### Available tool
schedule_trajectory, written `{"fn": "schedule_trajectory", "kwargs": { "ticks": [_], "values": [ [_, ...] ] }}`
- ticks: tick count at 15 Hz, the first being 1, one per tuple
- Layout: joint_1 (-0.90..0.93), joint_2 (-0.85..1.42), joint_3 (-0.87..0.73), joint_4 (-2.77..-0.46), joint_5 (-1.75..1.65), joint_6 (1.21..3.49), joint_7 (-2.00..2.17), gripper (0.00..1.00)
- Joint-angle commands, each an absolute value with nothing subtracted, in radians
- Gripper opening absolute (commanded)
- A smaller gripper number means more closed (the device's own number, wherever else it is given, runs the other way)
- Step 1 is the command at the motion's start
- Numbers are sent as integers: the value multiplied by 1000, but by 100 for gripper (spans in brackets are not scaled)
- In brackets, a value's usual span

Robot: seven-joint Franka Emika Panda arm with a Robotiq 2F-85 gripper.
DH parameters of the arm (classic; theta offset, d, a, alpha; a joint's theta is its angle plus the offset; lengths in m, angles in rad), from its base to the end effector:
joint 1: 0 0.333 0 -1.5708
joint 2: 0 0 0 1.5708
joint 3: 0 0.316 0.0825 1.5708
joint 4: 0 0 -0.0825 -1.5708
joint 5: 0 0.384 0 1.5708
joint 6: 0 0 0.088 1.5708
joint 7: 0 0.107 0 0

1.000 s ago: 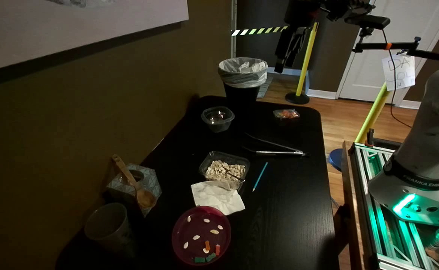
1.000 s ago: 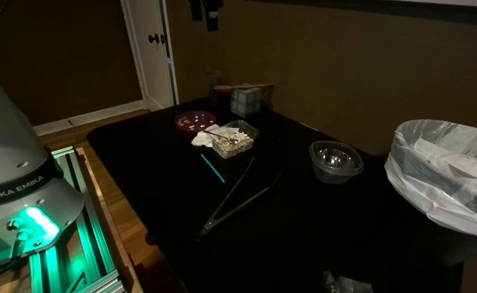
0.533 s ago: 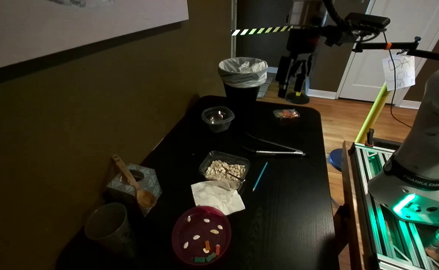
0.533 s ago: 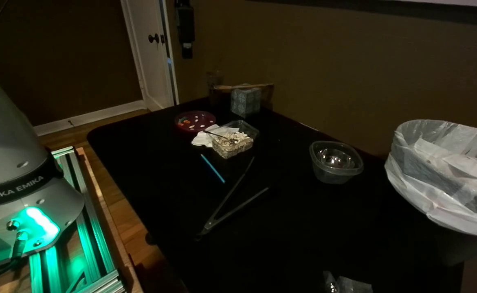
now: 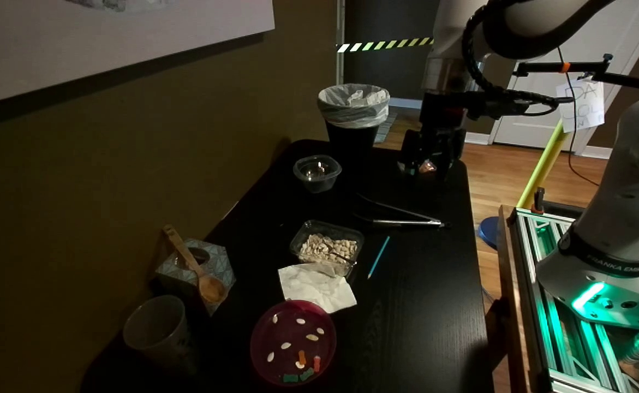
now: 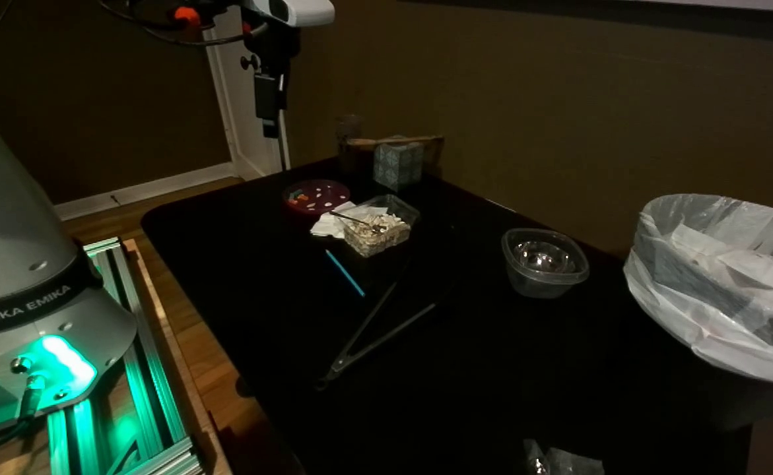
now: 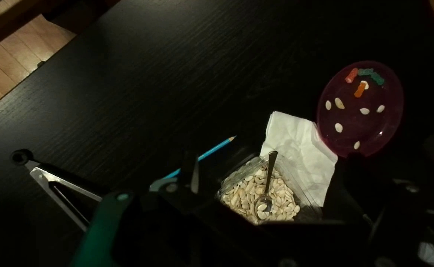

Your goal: Use the tea spoon to move the contents of the square bowl into the empty bowl on the right

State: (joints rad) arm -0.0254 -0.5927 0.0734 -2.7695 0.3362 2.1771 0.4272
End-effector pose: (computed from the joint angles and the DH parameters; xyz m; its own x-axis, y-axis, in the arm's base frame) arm 0.3431 0.0268 0.3841 0.8352 -0.5380 -0.1138 -0.5497 -0.8103 -0.2031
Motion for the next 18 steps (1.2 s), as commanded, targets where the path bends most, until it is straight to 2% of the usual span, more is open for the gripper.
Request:
{"fn": "schedule_trajectory", "kwargs": {
  "ticks": [1, 7, 9, 11, 13, 14, 18],
  "values": [
    [-37, -559, 72, -2767, 350, 2222, 441, 100],
    [29, -284, -93, -2775, 698, 2627, 279, 100],
    [175, -221, -248, -2768, 856, 2707, 203, 100],
    [259, -188, -321, -2759, 1014, 2705, 118, 100],
    [276, -115, -301, -2744, 1147, 2655, 16, 100],
    [235, -178, -292, -2763, 1036, 2679, 92, 100],
    [271, -123, -291, -2752, 1107, 2674, 52, 100]
  ]
}}
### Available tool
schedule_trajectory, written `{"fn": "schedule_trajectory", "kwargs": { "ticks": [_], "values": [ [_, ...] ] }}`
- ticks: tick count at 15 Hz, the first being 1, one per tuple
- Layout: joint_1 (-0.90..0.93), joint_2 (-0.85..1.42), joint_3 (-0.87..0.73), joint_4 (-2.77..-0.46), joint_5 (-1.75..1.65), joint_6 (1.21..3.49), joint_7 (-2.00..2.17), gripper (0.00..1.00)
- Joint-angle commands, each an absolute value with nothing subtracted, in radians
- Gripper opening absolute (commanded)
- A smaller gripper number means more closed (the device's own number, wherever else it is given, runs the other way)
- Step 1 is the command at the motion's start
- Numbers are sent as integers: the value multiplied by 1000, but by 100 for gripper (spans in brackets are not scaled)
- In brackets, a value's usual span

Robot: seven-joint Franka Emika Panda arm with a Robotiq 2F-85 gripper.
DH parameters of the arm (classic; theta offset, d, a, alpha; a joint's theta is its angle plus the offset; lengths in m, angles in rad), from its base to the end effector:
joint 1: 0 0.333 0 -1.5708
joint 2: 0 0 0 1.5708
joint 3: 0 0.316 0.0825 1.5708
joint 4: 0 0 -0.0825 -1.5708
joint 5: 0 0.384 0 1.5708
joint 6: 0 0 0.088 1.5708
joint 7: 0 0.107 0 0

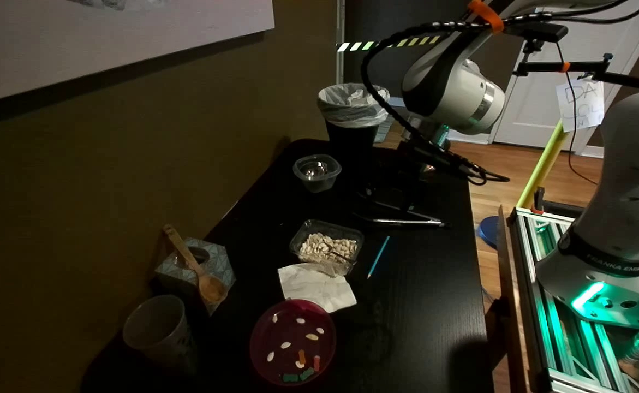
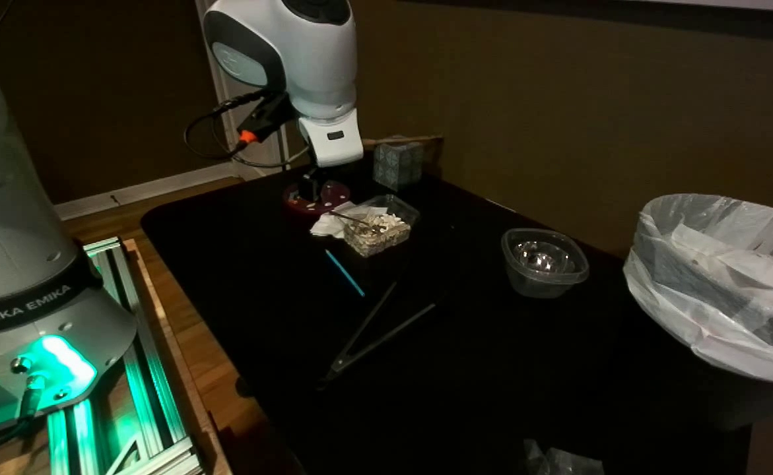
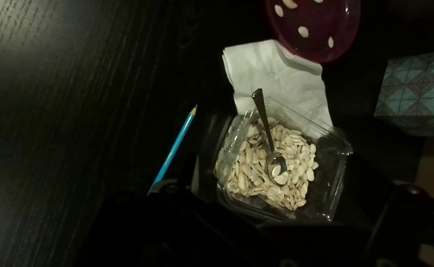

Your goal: Use the tea spoon to move the contents of the square bowl into the empty bowl on the right

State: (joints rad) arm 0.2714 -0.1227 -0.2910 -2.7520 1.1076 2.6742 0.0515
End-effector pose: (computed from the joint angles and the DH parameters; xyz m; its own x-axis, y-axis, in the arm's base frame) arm 0.3805 -0.0309 0.2484 0.5122 -0.8214 -0.2509 -0.8169 -0.3757 -0.4376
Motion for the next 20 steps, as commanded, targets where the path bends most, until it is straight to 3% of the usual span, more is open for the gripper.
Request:
{"fn": "schedule_trajectory", "kwargs": {
  "ticks": [1, 8, 9, 13, 20],
  "values": [
    [286, -144, -307, -2744, 1227, 2632, -67, 100],
    [305, -44, -321, -2667, 1456, 2423, -581, 100],
    [189, -11, -201, -2660, 1457, 2390, -647, 100],
    [117, 99, -115, -2617, 1514, 2374, -892, 100],
    [77, 128, -54, -2604, 1584, 2424, -880, 100]
  ]
}}
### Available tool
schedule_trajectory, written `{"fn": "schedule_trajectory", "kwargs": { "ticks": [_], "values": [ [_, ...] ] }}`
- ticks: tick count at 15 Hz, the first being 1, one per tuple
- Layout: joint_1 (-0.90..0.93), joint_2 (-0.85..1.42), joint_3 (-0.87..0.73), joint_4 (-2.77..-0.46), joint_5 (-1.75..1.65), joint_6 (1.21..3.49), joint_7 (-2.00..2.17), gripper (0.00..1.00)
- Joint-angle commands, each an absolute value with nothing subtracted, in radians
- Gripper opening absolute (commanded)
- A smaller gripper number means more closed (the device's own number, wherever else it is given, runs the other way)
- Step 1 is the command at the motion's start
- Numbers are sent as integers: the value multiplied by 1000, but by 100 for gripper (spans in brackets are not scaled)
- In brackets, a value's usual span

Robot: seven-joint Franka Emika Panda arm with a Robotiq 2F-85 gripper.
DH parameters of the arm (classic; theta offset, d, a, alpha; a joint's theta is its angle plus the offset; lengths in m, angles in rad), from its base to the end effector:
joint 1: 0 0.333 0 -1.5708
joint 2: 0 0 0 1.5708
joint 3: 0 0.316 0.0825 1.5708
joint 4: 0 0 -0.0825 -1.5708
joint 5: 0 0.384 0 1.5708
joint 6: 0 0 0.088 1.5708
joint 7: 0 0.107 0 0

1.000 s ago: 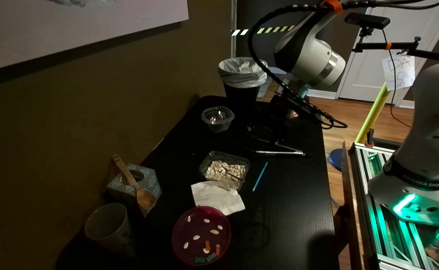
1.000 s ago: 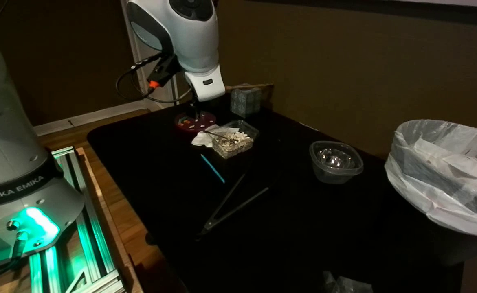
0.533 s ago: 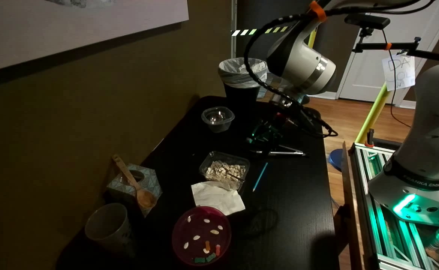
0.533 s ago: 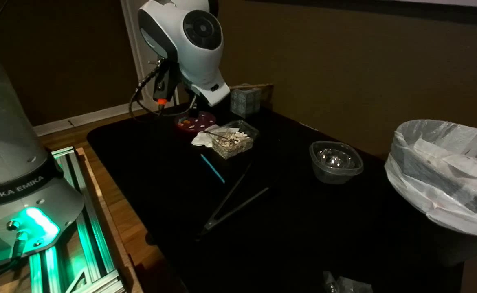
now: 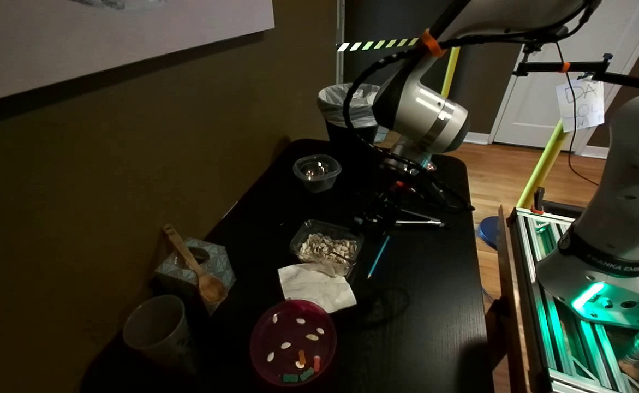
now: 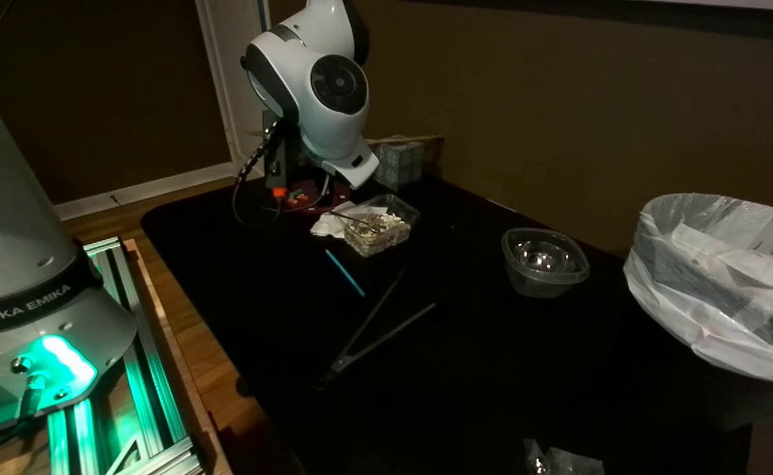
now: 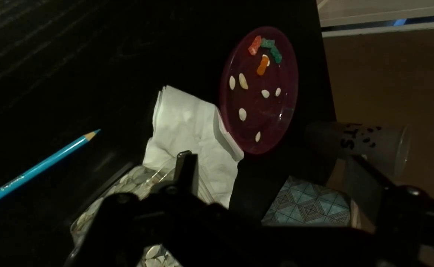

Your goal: Use the tea spoon to move the contents of the square bowl into the empty bowl on the right

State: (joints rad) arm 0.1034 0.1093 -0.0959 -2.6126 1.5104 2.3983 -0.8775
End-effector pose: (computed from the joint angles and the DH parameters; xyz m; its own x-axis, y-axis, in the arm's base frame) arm 0.4042 0.0094 0.1947 0.9067 -0.4166 -0.0657 -0.3339 -0.6140 -0.7152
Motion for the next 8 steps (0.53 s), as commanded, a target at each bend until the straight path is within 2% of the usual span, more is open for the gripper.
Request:
{"fn": "schedule_trajectory", "kwargs": {
  "ticks": [1, 8],
  "values": [
    [76, 153, -46, -2586, 1627, 2450, -865, 100],
    [98, 281, -44, -2471, 1830, 2672, -783, 100]
  ]
}}
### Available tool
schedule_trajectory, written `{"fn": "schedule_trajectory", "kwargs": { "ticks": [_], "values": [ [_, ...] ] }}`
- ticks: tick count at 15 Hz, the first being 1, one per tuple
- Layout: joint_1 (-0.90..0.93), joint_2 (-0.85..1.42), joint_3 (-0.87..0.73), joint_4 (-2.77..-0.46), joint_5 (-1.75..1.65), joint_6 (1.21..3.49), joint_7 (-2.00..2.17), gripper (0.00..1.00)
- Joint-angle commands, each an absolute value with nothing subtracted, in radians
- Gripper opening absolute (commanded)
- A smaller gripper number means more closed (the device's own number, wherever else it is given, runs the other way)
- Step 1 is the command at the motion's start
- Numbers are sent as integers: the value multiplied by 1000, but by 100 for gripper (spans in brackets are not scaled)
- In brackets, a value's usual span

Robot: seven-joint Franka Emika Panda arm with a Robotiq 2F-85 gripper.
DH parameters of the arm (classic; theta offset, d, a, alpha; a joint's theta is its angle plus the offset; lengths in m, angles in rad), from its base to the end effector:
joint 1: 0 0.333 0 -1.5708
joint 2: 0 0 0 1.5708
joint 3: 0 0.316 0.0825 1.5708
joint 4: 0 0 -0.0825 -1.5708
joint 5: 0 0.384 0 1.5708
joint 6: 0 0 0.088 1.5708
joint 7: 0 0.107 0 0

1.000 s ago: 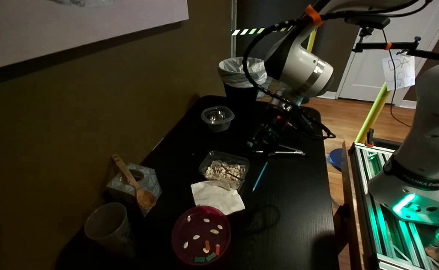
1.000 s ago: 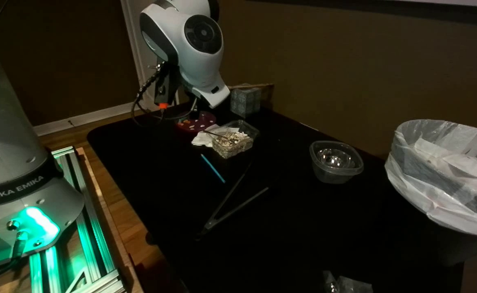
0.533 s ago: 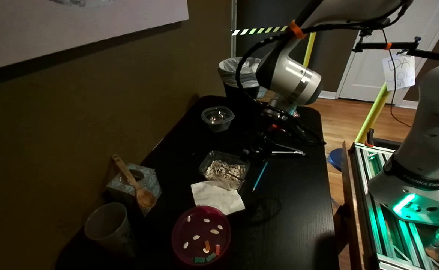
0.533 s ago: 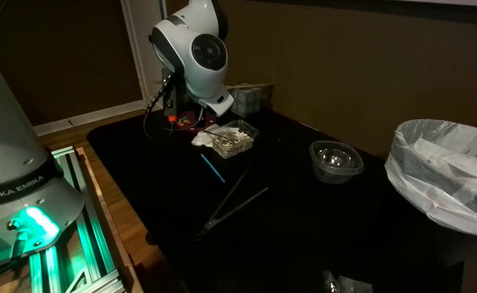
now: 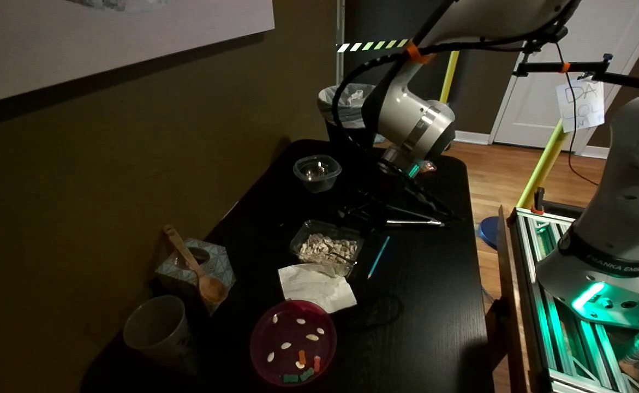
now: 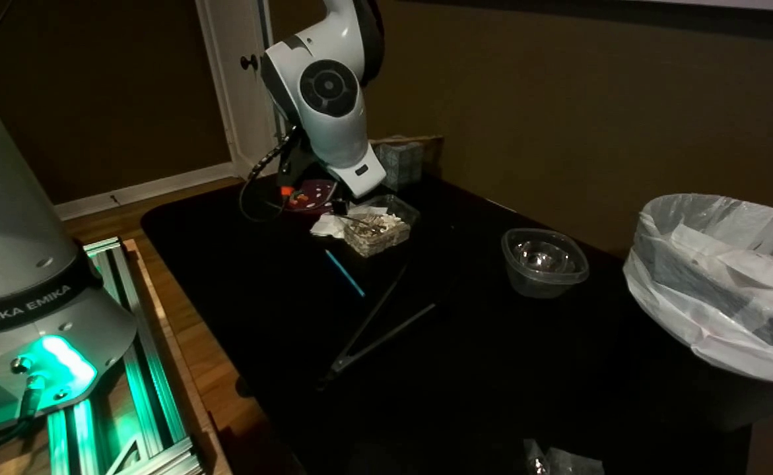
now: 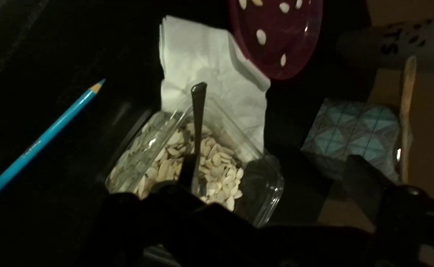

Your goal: Use the tea spoon to move the contents of the square bowl into the empty bowl on the right

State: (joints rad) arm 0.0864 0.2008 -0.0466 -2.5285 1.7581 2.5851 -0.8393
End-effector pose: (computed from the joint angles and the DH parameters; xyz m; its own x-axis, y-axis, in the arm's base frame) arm 0.4257 -0.0020 0.1805 0.7423 -0.6668 -0.0660 -0.5305 -0.5247 -0.6658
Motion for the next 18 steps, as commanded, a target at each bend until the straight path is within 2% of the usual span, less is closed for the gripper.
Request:
{"fn": "schedule_trajectory", "kwargs": {
  "ticks": [1, 6, 12, 18],
  "values": [
    [97, 295, -43, -2459, 1835, 2690, -741, 100],
    [88, 286, -46, -2476, 1786, 2651, -697, 100],
    [108, 313, -41, -2435, 1912, 2726, -724, 100],
    [125, 349, -27, -2433, 1944, 2695, -753, 100]
  ]
}}
